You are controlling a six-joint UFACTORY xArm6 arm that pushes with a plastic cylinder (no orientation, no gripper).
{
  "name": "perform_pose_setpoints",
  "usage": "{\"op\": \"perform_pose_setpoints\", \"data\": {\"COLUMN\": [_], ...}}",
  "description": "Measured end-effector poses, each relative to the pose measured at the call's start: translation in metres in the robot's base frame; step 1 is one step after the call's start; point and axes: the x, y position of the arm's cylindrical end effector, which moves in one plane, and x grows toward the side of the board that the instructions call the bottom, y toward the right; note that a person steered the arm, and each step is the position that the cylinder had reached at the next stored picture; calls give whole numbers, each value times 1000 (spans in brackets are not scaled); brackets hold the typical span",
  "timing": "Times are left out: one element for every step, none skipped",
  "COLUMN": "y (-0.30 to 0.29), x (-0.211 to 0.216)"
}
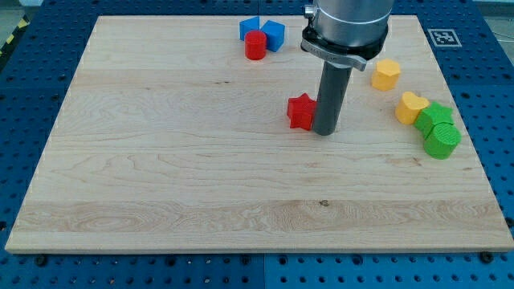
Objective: Move the red star into the group of blocks at top center
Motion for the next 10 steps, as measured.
{"op": "perform_pose_setpoints", "data": {"y": [-25, -62, -70, -55, -39, -39, -39, -36, -31, -36], "x": [0, -38, -77, -76, -66, -96, -129, -136, -121, -112]}}
